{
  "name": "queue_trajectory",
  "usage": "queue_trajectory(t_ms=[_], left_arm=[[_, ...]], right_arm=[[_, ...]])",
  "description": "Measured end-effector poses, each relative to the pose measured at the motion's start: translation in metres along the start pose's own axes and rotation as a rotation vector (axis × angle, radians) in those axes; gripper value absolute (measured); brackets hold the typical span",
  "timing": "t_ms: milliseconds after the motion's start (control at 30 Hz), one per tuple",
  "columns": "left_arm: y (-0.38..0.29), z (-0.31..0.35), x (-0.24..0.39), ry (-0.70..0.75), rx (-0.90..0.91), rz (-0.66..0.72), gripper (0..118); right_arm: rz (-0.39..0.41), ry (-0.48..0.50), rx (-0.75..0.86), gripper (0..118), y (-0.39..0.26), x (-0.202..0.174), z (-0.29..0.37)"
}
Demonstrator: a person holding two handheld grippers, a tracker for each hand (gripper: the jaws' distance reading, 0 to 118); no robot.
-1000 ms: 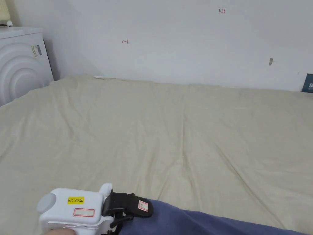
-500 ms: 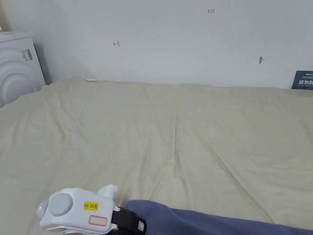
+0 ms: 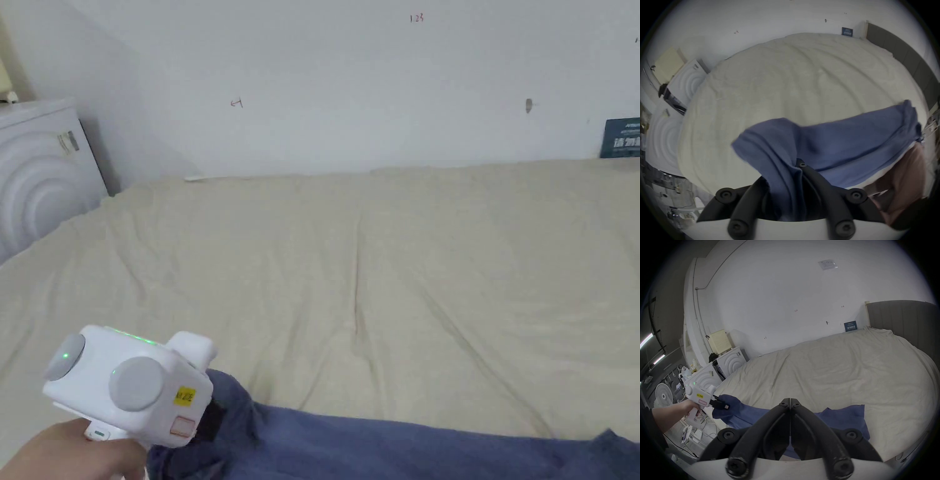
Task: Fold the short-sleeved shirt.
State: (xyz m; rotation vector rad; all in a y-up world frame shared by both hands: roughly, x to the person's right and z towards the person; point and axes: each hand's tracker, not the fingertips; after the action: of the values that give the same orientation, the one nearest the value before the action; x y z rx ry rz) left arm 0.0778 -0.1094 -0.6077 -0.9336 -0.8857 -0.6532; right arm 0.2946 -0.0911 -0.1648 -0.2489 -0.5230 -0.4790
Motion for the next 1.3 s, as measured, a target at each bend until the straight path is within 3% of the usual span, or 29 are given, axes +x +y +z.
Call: queue_trajectory(t_ms=[200, 233, 267, 333, 467, 500, 567, 733, 833, 867, 933, 967, 1000, 1067, 1300], left_arm=[[0.045, -0.020, 0.103, -0.302, -0.067, -0.047, 9], [0.049, -0.027, 0.119, -0.329, -0.070, -0.064, 18], [0.055, -0.034, 0.134, -0.354, -0.064, -0.076, 35], [0.063, -0.044, 0.155, -0.429, -0.072, -0.072, 87], [0.066, -0.040, 0.172, -0.635, -0.045, 0.001, 113], [0.065, -0.032, 0.169, -0.657, -0.036, 0.014, 113], [0.063, -0.020, 0.159, -0.639, -0.020, 0.026, 113], [0.051, 0.002, 0.122, -0.414, 0.069, 0.070, 113], [0.042, -0.004, 0.113, -0.317, 0.033, 0.006, 110], [0.038, -0.007, 0.113, -0.281, 0.042, 0.002, 100], [0.034, -0.017, 0.117, -0.252, 0.040, -0.015, 45], [0.033, -0.024, 0.122, -0.254, 0.023, -0.021, 23], [0.031, -0.031, 0.125, -0.262, 0.010, -0.030, 14], [0.030, -0.046, 0.138, -0.354, -0.047, -0.065, 14], [0.032, -0.073, 0.184, -0.441, -0.075, -0.061, 14]], right_arm=[[-0.072, -0.030, 0.014, 0, 0.000, 0.022, 0.015], [-0.072, -0.032, 0.016, 0, 0.001, 0.024, 0.018], [-0.069, -0.039, 0.021, 0, 0.002, 0.026, 0.022], [-0.054, -0.054, 0.033, 0, 0.003, 0.027, 0.028], [-0.036, -0.068, 0.043, 0, 0.003, 0.029, 0.035], [-0.038, -0.068, 0.044, 0, 0.002, 0.029, 0.035], [-0.048, -0.061, 0.041, 0, 0.001, 0.030, 0.034], [-0.063, -0.042, 0.015, 0, -0.004, 0.028, 0.026], [-0.059, -0.026, 0.005, 0, -0.005, 0.024, 0.023], [-0.056, -0.022, 0.001, 0, -0.006, 0.023, 0.022], [-0.051, -0.019, -0.007, 0, -0.006, 0.022, 0.022], [-0.048, -0.019, -0.010, 0, -0.006, 0.022, 0.022], [-0.047, -0.021, -0.012, 0, -0.006, 0.022, 0.022], [-0.047, -0.026, -0.013, 0, -0.005, 0.023, 0.023], [-0.049, -0.051, -0.016, 0, -0.004, 0.025, 0.029]])
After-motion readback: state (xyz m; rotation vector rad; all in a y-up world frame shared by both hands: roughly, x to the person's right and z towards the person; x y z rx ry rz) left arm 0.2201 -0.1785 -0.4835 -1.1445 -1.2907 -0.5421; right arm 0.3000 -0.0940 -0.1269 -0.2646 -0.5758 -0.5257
